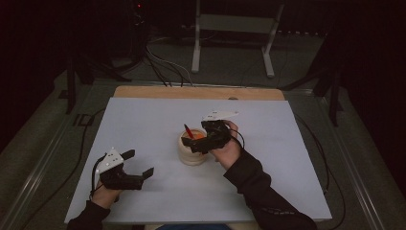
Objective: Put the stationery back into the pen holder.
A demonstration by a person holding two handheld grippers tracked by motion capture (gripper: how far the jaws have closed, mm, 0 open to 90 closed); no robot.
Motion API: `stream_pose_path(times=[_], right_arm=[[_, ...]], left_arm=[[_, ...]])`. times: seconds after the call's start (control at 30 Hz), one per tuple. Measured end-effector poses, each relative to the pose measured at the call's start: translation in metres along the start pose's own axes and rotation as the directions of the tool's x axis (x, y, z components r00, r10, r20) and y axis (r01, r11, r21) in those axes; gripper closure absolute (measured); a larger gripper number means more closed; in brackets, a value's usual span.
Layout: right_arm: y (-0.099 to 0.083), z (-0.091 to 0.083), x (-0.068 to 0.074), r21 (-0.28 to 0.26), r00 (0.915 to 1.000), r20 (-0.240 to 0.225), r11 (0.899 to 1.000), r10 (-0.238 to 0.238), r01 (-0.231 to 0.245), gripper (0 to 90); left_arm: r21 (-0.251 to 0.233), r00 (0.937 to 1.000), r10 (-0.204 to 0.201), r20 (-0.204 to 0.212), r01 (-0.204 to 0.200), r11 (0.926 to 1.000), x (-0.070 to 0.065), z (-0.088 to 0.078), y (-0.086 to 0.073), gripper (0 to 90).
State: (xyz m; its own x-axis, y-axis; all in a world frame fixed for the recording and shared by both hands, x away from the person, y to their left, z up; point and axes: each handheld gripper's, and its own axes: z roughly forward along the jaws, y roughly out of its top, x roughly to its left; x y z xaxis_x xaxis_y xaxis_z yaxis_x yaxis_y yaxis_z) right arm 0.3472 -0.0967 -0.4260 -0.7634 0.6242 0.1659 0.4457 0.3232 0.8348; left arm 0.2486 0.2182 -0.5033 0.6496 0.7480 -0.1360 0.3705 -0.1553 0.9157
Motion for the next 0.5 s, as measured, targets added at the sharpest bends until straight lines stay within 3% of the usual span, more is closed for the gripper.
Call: stream_pose_path(times=[0.17,0.5], right_arm=[[-0.001,-0.006,-0.005,0.008,0.9999,-0.011,1.0,0.0,0.0,0.9],[-0.003,-0.021,-0.01,-0.009,0.9996,0.014,1.0,-0.025,0.025,0.0]], left_arm=[[-0.008,1.0,-0.002,0.006,0.002,1.0,0.0,-0.001,0.0,0.2],[-0.01,1.0,0.006,0.007,-0.005,0.9999,-0.001,-0.001,0.001,0.2]])
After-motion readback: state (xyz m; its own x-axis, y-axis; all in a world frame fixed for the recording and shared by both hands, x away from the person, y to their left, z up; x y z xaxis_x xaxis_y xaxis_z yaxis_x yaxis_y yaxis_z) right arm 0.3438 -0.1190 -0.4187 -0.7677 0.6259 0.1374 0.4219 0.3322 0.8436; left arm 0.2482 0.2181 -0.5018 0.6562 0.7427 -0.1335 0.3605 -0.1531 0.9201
